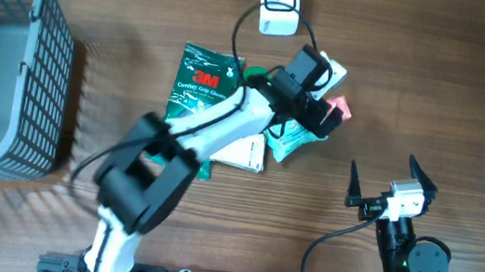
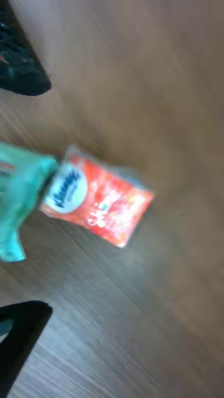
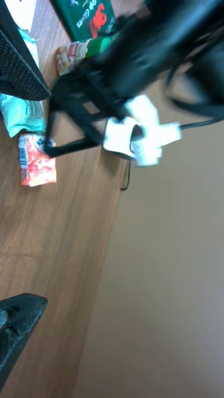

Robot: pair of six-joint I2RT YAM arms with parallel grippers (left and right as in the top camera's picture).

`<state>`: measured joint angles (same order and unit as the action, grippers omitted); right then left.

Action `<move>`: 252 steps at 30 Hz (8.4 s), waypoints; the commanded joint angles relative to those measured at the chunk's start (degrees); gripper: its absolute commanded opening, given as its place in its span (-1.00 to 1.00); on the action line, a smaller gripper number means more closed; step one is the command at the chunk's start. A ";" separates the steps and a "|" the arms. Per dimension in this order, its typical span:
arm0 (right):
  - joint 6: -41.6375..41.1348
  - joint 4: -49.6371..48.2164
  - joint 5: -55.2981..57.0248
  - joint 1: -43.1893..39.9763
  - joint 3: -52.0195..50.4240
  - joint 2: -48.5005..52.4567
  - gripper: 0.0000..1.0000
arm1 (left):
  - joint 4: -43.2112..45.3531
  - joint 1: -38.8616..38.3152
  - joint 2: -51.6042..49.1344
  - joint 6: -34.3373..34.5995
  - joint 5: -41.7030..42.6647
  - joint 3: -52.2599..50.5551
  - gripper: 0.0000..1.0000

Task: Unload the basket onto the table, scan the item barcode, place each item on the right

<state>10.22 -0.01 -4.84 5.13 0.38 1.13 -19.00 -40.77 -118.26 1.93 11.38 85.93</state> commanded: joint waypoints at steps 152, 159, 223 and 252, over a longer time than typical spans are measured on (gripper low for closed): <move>-50.05 30.93 0.39 18.97 50.66 62.51 0.99 | -2.99 33.88 116.21 5.84 -24.92 -79.25 1.00; -51.76 38.84 0.52 18.97 54.88 62.53 1.00 | -3.02 33.88 116.21 5.84 -24.92 -79.25 1.00; -55.30 57.66 -1.46 21.68 105.94 110.71 0.99 | -3.02 33.88 116.21 5.84 -24.92 -79.25 1.00; -57.90 57.09 -5.14 24.96 115.10 131.10 0.65 | -3.02 33.88 116.21 5.84 -24.92 -79.25 1.00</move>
<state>-49.32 55.24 -9.47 29.15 114.15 131.20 -22.22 -6.68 -2.15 6.81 -13.82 7.01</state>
